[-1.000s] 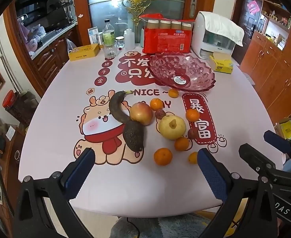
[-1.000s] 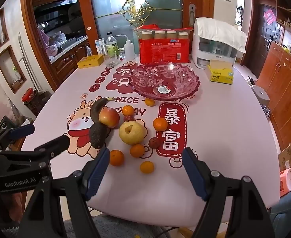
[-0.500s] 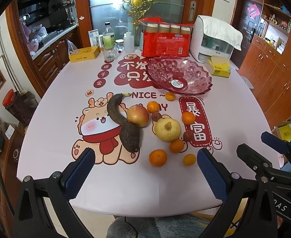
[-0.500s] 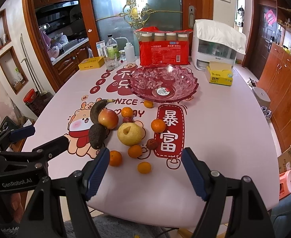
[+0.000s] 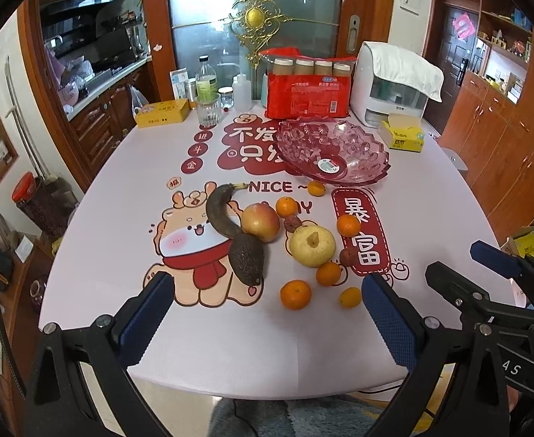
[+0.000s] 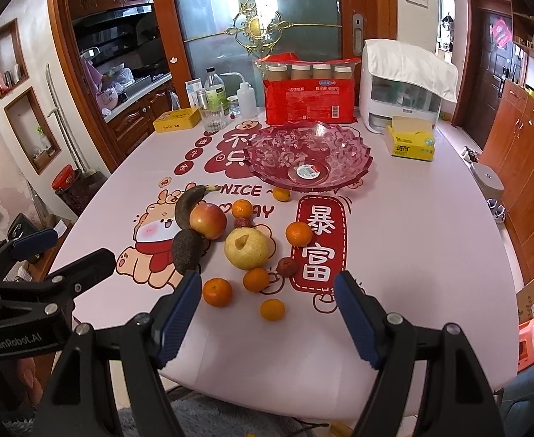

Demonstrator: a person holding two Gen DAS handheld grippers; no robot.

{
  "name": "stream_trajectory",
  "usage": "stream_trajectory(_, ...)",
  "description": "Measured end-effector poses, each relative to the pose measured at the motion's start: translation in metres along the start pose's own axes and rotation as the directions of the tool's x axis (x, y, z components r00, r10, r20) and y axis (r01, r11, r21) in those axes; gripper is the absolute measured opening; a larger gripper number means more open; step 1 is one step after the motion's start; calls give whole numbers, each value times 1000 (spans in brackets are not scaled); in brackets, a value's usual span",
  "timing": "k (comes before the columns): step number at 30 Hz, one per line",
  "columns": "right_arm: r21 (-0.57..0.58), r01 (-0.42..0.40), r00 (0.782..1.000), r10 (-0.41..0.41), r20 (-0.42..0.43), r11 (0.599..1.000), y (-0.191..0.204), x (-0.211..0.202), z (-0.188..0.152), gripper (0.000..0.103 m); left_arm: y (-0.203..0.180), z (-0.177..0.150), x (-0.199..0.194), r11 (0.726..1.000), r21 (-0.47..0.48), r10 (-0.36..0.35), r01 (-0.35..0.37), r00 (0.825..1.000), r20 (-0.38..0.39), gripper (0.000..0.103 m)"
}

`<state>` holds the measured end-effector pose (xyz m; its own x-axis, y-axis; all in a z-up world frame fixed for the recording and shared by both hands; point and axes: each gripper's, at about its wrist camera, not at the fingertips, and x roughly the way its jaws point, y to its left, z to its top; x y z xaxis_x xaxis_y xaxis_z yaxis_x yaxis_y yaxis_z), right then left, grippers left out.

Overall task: Organize fruits
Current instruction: 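Move both tools toward the fruit pile on the tablecloth, then grasp the red apple with the left tool while the right tool grasps the yellow pear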

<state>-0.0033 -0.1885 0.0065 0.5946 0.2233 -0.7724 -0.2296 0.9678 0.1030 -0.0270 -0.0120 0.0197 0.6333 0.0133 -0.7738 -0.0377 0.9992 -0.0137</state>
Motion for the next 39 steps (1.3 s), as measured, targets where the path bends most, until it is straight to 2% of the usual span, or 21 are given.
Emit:
stream_trajectory(5, -8, 2, 1000, -2, 5, 1000, 6, 3, 3, 76, -3, 8, -4, 998, 57, 30, -32, 999, 30, 102)
stream_trajectory(10, 0, 23, 999, -23, 23, 1000, 8, 6, 9, 76, 3, 20, 1, 998, 62, 26, -28, 999, 34, 102)
stream_trajectory(20, 11, 34, 999, -34, 5, 999, 16, 28, 30, 76, 30, 47, 32, 1000, 13, -19, 20, 1000, -24, 102)
stream_trajectory(25, 27, 38, 999, -38, -3, 999, 16, 42, 42, 76, 33, 61, 50, 999, 40, -18, 20, 998, -54, 102)
stream_trajectory(32, 46, 36, 998, -34, -59, 998, 16, 74, 55, 76, 39, 80, 90, 997, 66, -23, 32, 991, -129, 102)
stream_trajectory(39, 92, 28, 985, -12, -170, 995, 9, 122, 59, 76, 44, 90, 138, 994, 85, -44, 63, 976, -215, 102)
